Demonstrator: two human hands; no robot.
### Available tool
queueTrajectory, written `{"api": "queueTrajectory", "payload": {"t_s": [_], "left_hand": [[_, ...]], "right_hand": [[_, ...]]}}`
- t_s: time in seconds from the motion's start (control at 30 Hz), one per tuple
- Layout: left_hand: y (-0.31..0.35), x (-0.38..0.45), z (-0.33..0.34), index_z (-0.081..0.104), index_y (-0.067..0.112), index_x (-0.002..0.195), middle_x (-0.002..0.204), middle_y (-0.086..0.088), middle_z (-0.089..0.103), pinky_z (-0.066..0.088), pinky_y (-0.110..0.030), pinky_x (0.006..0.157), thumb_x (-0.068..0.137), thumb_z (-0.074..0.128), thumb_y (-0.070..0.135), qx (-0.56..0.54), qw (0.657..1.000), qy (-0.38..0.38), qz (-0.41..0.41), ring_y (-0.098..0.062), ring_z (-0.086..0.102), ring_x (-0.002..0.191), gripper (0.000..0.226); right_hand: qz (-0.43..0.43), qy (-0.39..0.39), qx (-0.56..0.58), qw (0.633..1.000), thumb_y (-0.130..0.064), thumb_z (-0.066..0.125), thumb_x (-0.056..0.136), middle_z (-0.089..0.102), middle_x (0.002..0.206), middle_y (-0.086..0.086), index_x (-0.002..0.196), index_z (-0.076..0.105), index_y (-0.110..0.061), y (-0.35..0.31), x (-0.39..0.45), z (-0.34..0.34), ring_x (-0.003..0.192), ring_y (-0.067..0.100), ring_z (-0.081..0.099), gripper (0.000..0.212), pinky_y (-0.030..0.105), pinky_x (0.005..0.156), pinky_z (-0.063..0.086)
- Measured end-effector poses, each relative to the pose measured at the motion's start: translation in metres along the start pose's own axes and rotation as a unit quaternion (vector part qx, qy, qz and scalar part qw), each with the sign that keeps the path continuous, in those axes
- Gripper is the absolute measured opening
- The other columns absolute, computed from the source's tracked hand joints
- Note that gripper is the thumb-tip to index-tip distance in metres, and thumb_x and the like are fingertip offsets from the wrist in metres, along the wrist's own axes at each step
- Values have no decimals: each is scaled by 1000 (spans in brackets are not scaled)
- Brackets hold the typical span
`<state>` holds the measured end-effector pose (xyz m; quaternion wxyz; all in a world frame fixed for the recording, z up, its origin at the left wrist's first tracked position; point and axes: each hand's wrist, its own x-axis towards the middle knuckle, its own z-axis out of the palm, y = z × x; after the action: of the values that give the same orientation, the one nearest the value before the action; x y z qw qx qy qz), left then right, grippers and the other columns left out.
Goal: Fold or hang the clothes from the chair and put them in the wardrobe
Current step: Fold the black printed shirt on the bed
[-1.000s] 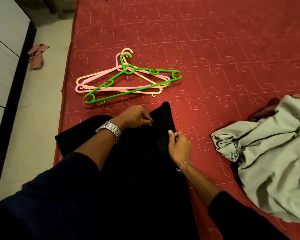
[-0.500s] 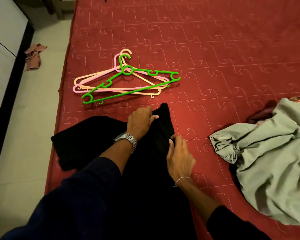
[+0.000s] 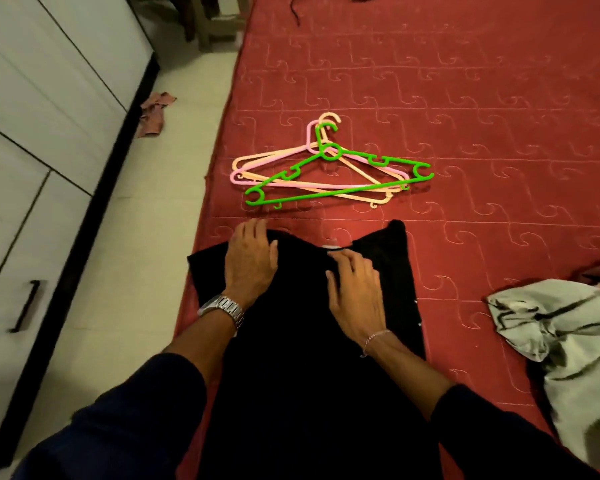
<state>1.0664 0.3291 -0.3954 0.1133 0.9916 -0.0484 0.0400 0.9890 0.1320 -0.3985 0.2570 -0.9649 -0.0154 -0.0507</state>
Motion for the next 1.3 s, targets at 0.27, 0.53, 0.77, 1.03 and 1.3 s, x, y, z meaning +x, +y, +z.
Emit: {"api": "queueTrajectory", "payload": {"t_s": [0.27,0.53,0.77,1.03,1.3], "left_hand": [[-85,-6,-24,55,5,117,118,-19,63,42,-45,90,97,55,35,104,986,-112,-62,-37,54,112,36],[-129,-12,-18,45,-2,123,121,-26,51,49,-49,84,92,68,41,-49,981,-116,-146,-44,56,106,59],[-140,-19,-27,60,6,98,96,-17,68,52,-42,79,91,70,24,-193,955,-35,-223,-36,64,91,22],[-132,-82,-32,64,15,77,78,-8,71,49,-31,68,87,65,28,-220,946,-82,-225,-28,68,78,16],[-105,-169,-45,70,-1,75,61,-9,72,63,-39,59,94,64,17,-317,882,-253,-241,-21,71,53,26]], "right_hand": [[-14,-145,-32,989,-30,52,103,54,126,13,143,45,-11,-59,107,56,111,32,55,45,45,93,48],[28,-113,-76,990,-32,63,96,67,103,7,111,63,-17,-74,136,68,92,31,67,21,46,78,58],[-35,-101,41,993,-19,69,92,39,146,6,125,50,-12,-97,86,77,103,16,56,38,36,89,55],[-50,-101,46,993,-39,73,86,50,107,-1,108,51,-19,-141,4,87,94,16,52,36,33,70,51],[81,-237,64,966,-43,75,86,65,82,-1,92,57,-20,-129,-65,73,74,15,65,31,41,74,59]]}}
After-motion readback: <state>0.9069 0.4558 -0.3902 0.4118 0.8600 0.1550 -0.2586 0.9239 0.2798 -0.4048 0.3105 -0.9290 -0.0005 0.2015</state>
